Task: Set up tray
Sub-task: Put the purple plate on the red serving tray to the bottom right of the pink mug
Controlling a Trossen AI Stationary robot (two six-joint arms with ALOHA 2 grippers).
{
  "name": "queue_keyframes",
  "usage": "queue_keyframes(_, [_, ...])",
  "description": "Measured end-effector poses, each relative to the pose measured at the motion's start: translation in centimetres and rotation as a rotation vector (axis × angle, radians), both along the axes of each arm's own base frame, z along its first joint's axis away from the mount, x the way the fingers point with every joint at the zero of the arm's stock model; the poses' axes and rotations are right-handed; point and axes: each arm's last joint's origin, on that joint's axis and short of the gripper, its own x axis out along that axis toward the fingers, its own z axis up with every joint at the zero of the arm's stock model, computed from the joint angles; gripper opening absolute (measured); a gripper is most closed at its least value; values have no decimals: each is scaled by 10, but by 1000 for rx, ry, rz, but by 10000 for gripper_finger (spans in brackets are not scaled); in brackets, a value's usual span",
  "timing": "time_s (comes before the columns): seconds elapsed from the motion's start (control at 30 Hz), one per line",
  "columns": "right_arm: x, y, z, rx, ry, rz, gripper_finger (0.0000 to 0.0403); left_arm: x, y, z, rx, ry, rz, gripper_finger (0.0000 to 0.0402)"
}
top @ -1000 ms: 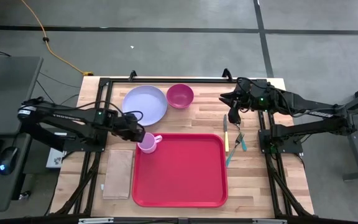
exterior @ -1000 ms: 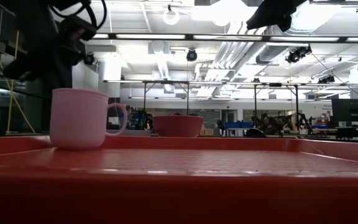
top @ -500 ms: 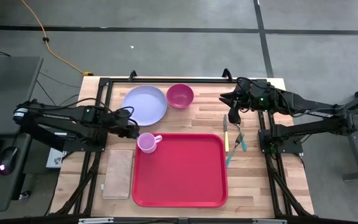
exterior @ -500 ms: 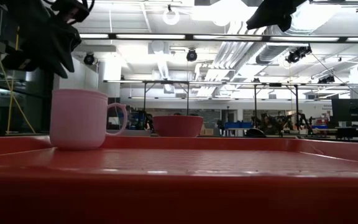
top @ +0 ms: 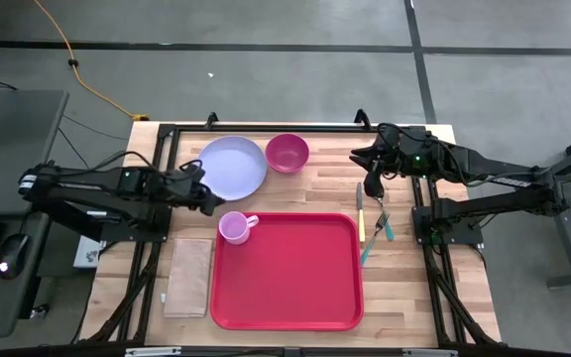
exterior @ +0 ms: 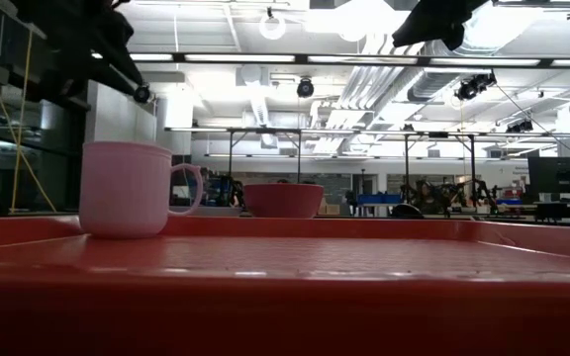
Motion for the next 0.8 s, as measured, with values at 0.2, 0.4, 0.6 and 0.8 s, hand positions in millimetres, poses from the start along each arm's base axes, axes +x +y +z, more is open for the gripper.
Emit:
queue_keyframes(0.2, [0, 1, -1, -48, 34, 66, 57, -8, 3, 3, 90, -8, 34, 111])
queue_keyframes(0.4, [-7, 2, 0, -61, 47, 57, 57, -18, 4, 5, 109, -7, 51, 111])
queue_keyframes(0.6, [-30, 6, 6, -55, 31, 0, 57, -27, 6, 6, 135, -10, 86, 111])
queue_keyframes(0.8, [-47, 9, 12, -54, -1, -4, 57, -29, 7, 8, 179, -12, 91, 111])
